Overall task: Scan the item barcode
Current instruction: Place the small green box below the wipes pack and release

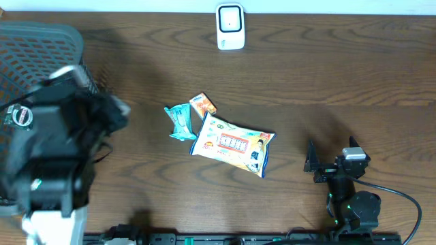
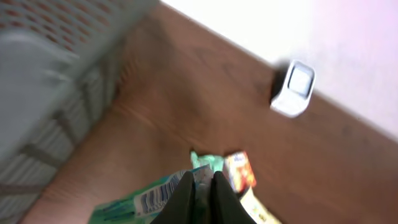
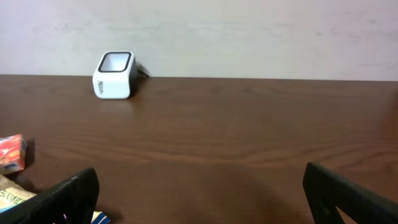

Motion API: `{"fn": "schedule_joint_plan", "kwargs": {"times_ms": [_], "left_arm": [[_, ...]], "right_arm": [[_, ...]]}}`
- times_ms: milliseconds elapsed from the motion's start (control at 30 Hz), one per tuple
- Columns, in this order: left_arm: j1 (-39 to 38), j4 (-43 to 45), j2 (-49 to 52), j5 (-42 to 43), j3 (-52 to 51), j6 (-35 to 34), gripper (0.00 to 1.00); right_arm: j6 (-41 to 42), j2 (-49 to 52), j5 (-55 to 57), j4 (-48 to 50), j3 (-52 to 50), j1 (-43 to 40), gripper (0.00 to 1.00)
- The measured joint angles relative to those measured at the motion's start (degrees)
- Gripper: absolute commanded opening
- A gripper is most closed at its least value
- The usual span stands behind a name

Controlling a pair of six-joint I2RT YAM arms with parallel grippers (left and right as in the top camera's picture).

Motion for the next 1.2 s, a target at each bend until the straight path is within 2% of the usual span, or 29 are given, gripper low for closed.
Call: {"fn": "schedule_joint_plan", "kwargs": {"times_ms": [133, 267, 467, 633, 700, 800, 867, 933, 967, 1200], "left_arm": [[-9.8, -3.8, 7.6, -4.2, -0.2, -0.2, 0.07], [-15.1, -6.7, 17.1, -7.5, -1.2, -2.9, 0.07], [-16.8, -3.3, 31.5, -9.3, -9.1, -12.2, 0.07], [-16.8, 2.4, 36.9, -9.6, -15.3, -21.4, 0.08], [-16.8, 3.7, 38.1, -9.5, -16.1, -24.3, 0.11], [-16.8, 5.2, 39.0, -8.8, -16.2, -26.9, 0.31], [-16.8, 6.0, 38.9, -8.2, -16.2, -28.4, 0.59], [-16.8, 6.5, 38.7, -7.4, -16.1, -28.3, 0.76], [-16.8, 6.6, 38.3, -7.2, -16.1, -28.0, 0.80], [-16.7, 6.6, 28.0, -6.4, -10.8, -21.7, 0.86]], "right_arm": [[0.0, 0.0, 0.0, 0.0, 0.0, 0.0, 0.99], [0.0, 0.0, 0.0, 0.0, 0.0, 0.0, 0.99], [0.0, 0.0, 0.0, 0.0, 0.0, 0.0, 0.99], [0.0, 0.0, 0.0, 0.0, 0.0, 0.0, 0.99], [0.0, 0.0, 0.0, 0.0, 0.0, 0.0, 0.99], [0.0, 0.0, 0.0, 0.0, 0.0, 0.0, 0.99], [0.0, 0.0, 0.0, 0.0, 0.0, 0.0, 0.99], [0.0, 0.0, 0.0, 0.0, 0.0, 0.0, 0.99], [0.0, 0.0, 0.0, 0.0, 0.0, 0.0, 0.99], [0.0, 0.0, 0.0, 0.0, 0.0, 0.0, 0.99]]}}
